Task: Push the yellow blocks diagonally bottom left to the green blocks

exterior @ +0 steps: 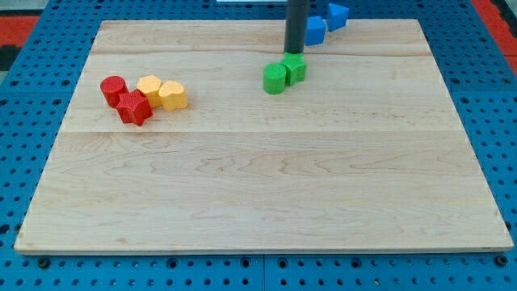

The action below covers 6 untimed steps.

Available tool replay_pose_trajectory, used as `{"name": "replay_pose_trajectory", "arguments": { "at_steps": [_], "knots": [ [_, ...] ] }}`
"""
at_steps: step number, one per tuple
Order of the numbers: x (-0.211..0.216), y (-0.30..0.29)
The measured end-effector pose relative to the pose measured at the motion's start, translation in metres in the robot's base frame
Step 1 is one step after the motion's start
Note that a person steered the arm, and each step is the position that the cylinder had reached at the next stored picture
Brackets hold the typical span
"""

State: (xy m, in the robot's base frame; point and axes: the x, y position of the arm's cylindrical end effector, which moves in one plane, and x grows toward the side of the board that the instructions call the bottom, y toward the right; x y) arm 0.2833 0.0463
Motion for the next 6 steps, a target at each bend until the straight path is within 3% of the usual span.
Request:
{"name": "replay_pose_trajectory", "arguments": {
  "at_steps": [2, 3, 5, 6],
  "knots": [
    [-0.011, -0.157],
    [0.015, -0.199],
    [0.054, -0.254],
    [0.079, -0.224]
  ]
}}
